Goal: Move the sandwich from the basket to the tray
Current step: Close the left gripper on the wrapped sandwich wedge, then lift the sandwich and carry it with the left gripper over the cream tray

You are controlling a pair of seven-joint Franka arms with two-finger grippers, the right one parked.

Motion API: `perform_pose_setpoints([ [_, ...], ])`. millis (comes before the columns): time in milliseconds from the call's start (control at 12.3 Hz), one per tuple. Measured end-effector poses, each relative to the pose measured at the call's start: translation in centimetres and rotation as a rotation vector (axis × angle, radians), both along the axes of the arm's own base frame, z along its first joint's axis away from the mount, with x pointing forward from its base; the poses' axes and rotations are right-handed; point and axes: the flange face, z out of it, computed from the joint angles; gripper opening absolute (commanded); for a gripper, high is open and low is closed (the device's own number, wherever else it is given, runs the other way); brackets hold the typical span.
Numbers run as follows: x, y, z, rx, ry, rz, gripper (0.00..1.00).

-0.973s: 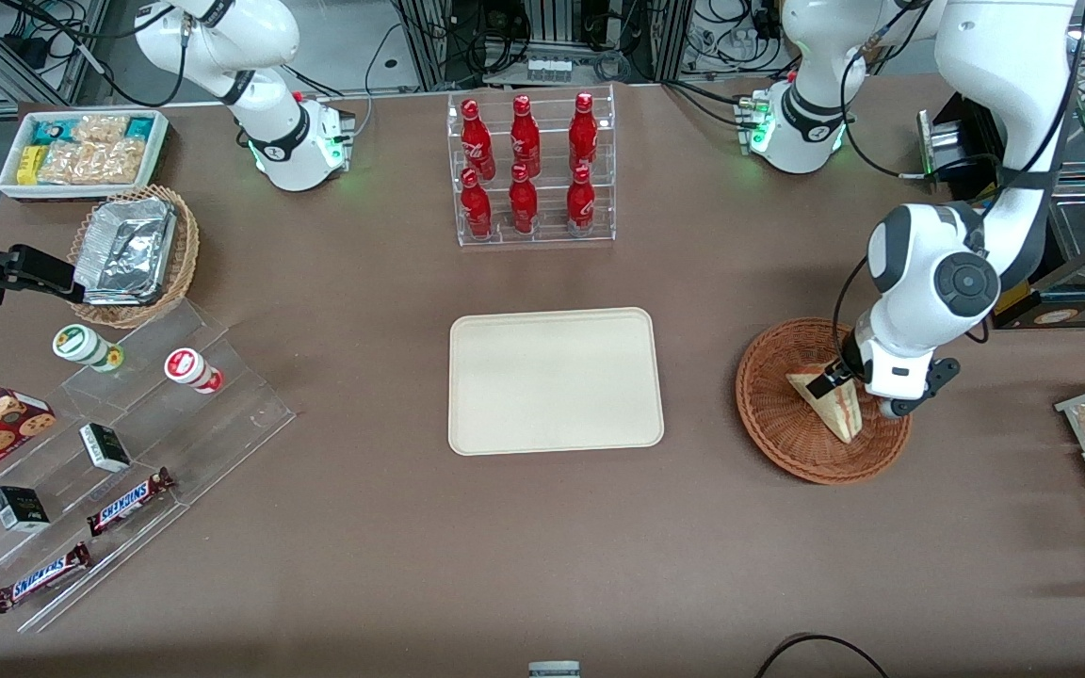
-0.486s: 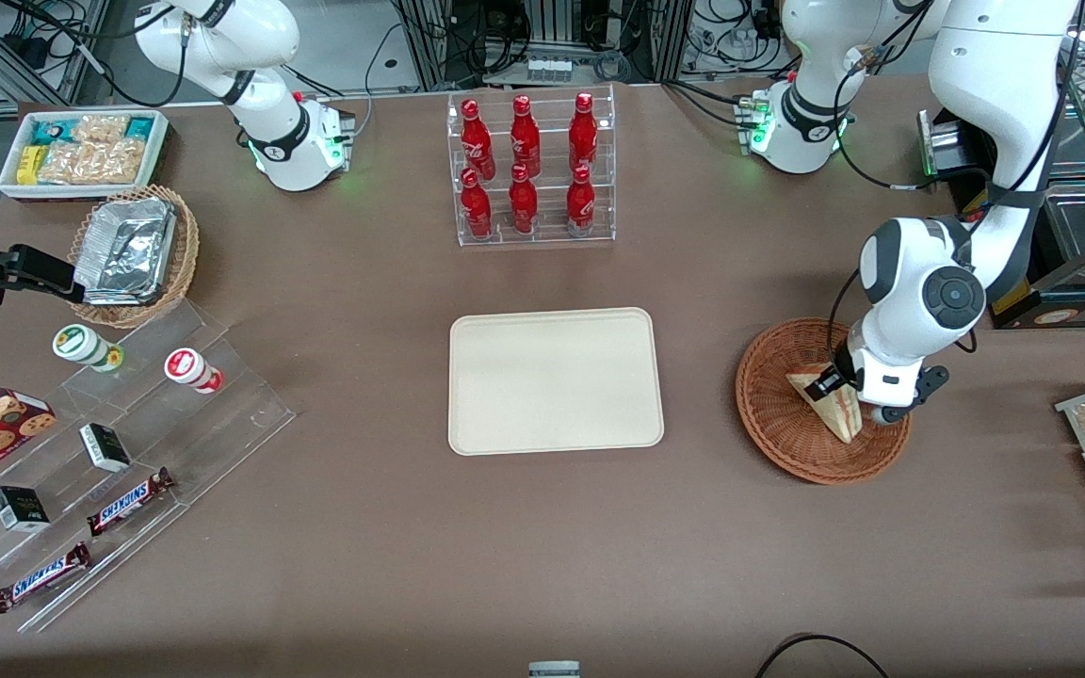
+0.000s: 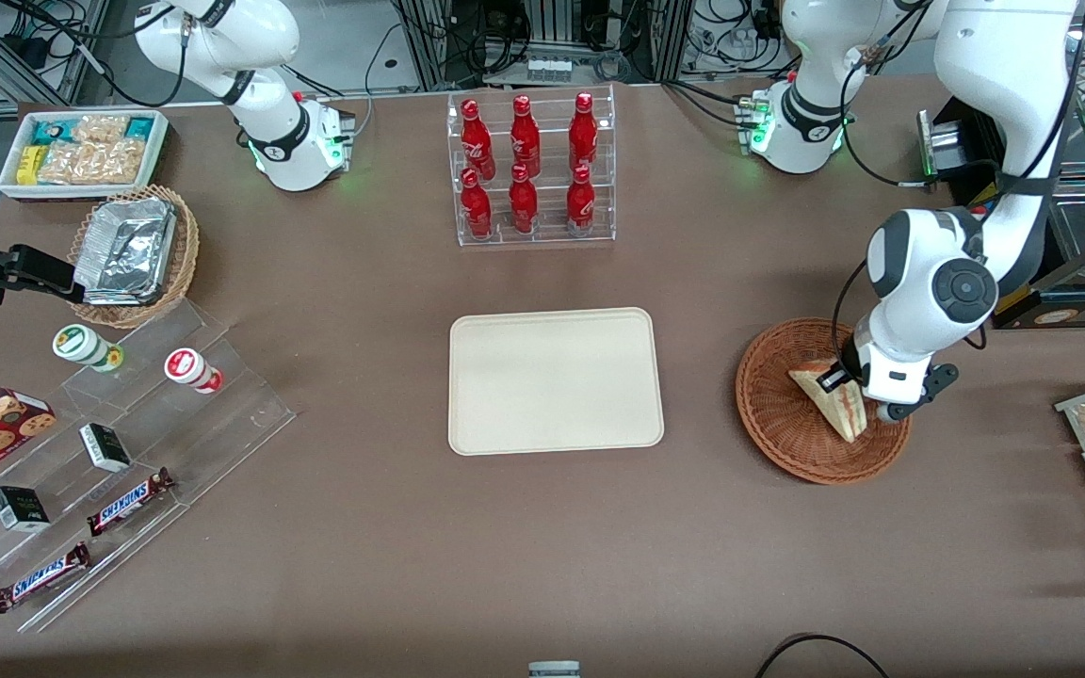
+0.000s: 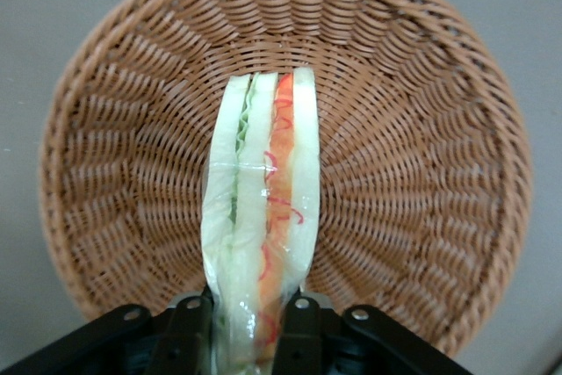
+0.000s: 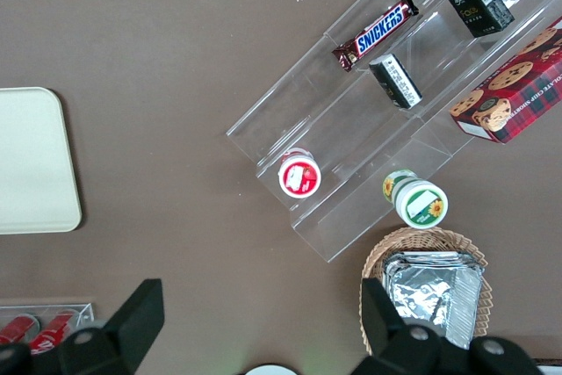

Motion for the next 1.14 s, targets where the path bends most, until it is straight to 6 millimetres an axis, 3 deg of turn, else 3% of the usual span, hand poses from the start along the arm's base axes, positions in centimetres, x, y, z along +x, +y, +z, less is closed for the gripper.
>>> perform_pose_setpoints([
  [81, 0.4, -0.9, 2.1, 0.002, 0.021, -0.028, 0.00],
  [243, 1.2, -4.8, 6.4, 0.003, 0.056, -0.106, 0.00],
  [324, 1.3, -7.2, 7.8, 0.001, 0.062, -0.162, 0.00],
  [486, 0.8, -11.9, 8.9, -0.004, 0.061, -0.263, 0.00],
  [892, -0.4, -23.8, 5.7, -0.024, 0.085, -0.447, 0.00],
  [1135, -0.6, -31.8, 3.1, -0.039, 0.088, -0.444, 0.00],
])
